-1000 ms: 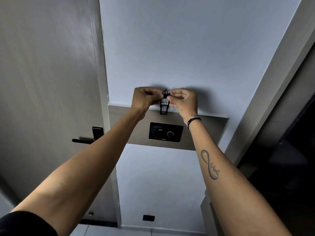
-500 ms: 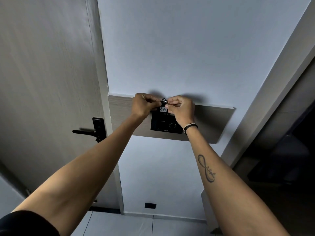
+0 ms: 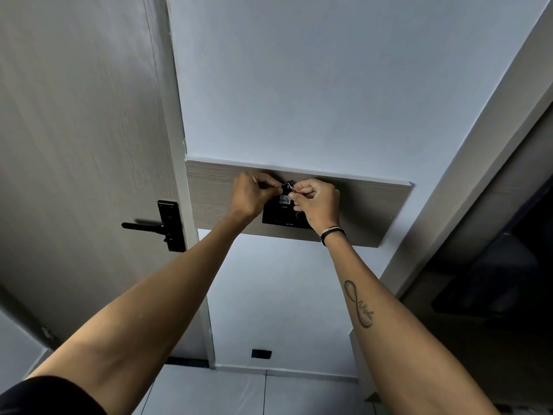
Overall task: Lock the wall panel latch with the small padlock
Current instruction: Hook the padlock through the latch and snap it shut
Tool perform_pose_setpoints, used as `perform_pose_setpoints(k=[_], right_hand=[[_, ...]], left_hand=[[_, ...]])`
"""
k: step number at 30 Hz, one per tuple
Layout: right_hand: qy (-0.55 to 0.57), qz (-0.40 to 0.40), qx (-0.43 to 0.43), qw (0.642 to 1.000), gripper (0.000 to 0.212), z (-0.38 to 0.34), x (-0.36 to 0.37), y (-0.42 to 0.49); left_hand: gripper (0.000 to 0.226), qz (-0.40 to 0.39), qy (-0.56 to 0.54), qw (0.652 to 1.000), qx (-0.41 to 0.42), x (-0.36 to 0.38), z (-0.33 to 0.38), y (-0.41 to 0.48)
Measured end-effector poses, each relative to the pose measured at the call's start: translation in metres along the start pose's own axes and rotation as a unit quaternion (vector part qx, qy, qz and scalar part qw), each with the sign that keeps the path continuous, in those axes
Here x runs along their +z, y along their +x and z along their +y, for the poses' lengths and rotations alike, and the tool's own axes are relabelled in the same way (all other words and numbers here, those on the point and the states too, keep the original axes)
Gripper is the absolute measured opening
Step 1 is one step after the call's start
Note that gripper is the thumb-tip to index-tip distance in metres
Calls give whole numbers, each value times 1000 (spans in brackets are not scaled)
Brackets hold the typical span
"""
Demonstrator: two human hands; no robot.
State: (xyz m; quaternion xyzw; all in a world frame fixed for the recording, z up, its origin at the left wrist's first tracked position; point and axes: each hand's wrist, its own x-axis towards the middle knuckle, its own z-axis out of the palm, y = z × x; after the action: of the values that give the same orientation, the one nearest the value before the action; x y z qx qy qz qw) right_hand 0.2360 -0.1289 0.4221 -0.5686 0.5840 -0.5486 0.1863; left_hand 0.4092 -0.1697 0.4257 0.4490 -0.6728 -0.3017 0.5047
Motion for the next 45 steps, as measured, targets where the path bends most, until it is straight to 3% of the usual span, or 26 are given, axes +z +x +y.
perform_pose_setpoints(k=[17,23,45], right_hand=[[-98,3,-55,994,14,11,-2,8],[-131,-11,-94,987,16,12,0,5],[-172,5,-129,977,12,12,2,1]], left_hand=[[10,47,141,988,42,9,8,-14],[11,78,210,970,96,11,4,-26],[11,55,196,965,168,3,-1,-27]])
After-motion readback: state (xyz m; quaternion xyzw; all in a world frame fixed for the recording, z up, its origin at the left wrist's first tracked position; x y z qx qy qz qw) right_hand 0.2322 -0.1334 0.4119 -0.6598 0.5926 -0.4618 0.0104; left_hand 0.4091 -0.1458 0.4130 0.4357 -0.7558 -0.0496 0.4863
